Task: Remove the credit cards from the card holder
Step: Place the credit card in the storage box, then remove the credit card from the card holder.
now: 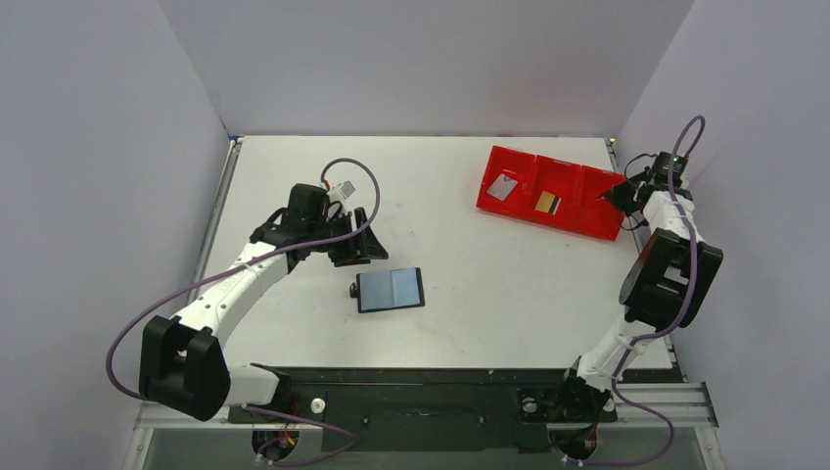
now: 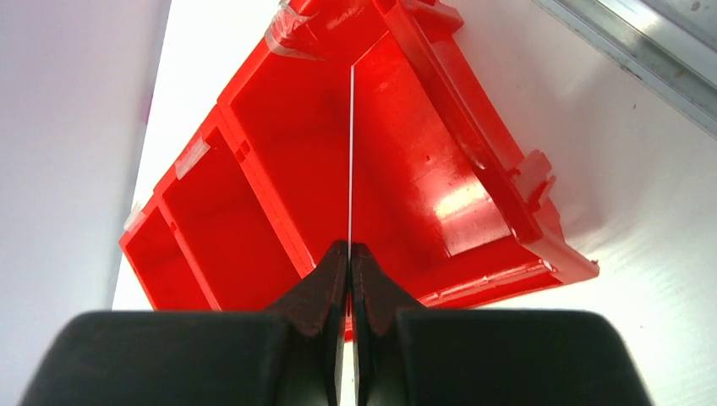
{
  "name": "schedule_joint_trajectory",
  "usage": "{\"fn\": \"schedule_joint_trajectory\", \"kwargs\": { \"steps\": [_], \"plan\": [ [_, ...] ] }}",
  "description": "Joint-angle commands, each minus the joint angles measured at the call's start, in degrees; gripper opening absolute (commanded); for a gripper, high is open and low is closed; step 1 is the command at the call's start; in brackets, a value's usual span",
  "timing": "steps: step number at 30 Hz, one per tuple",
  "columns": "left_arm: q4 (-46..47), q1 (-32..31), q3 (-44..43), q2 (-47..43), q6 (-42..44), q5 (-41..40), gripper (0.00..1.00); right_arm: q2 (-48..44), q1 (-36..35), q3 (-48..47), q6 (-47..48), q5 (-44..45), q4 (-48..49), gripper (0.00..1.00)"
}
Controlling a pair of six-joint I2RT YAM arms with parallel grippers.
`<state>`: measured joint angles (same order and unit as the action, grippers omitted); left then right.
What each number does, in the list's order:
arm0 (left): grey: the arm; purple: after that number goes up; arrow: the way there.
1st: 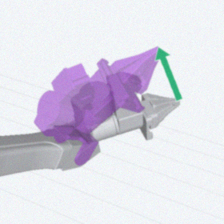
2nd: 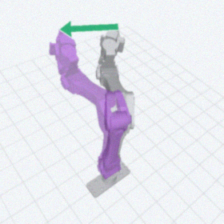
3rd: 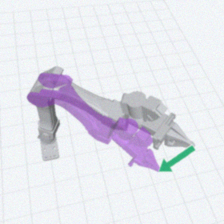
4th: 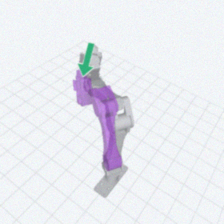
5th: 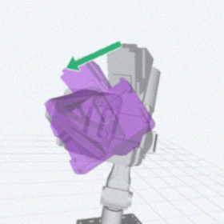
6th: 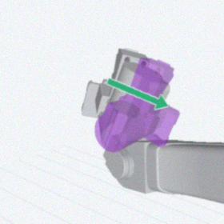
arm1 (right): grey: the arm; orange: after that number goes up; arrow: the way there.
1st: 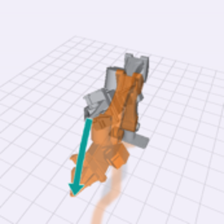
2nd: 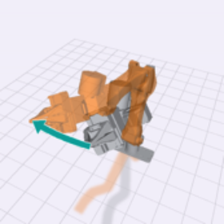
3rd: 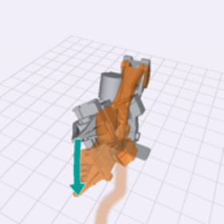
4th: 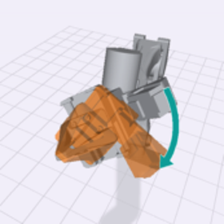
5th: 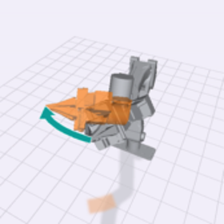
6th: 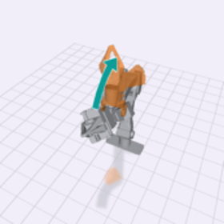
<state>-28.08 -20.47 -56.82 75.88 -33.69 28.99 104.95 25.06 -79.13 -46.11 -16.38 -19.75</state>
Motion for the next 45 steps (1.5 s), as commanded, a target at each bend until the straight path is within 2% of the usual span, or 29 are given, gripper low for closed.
{"fn": "schedule_joint_trajectory", "kwargs": {
  "steps": [1,12,17,21,31,35,37,45],
  "plan": [
    [1.53,-0.01,-0.17,-1.75,1.35,1.29,0.56,2.23,-0.37,-4.85,1.62,-0.44,-1.56,0.0],
    [0.96,-0.01,-0.29,-2.0,1.8,0.83,0.56,7.9,-1.68,-10.64,3.93,1.28,-5.19,0.0],
    [0.76,0.0,-0.35,-1.77,1.95,0.74,0.56,8.77,-2.1,-12.51,4.56,2.36,-6.66,0.23],
    [0.75,-0.01,-0.48,-1.63,1.91,0.66,0.57,8.47,-2.21,-13.68,4.8,2.79,-7.69,0.35],
    [0.76,-0.01,-0.36,-1.22,1.88,0.29,0.57,2.51,-2.98,-13.67,4.96,4.58,-9.99,0.47],
    [0.8,-0.01,-0.2,-1.13,1.57,-0.2,0.57,-1.36,-3.79,-11.17,5.04,4.62,-10.05,0.53],
    [0.76,-0.01,-0.06,-1.11,1.39,-0.79,0.56,-3.37,-4.67,-9.29,5.25,5.37,-10.0,0.58],
    [-1.24,0.08,-0.34,-1.25,1.35,-5.54,0.56,-12.59,-10.03,-0.09,5.97,6.91,-8.31,0.61]
  ]
}}
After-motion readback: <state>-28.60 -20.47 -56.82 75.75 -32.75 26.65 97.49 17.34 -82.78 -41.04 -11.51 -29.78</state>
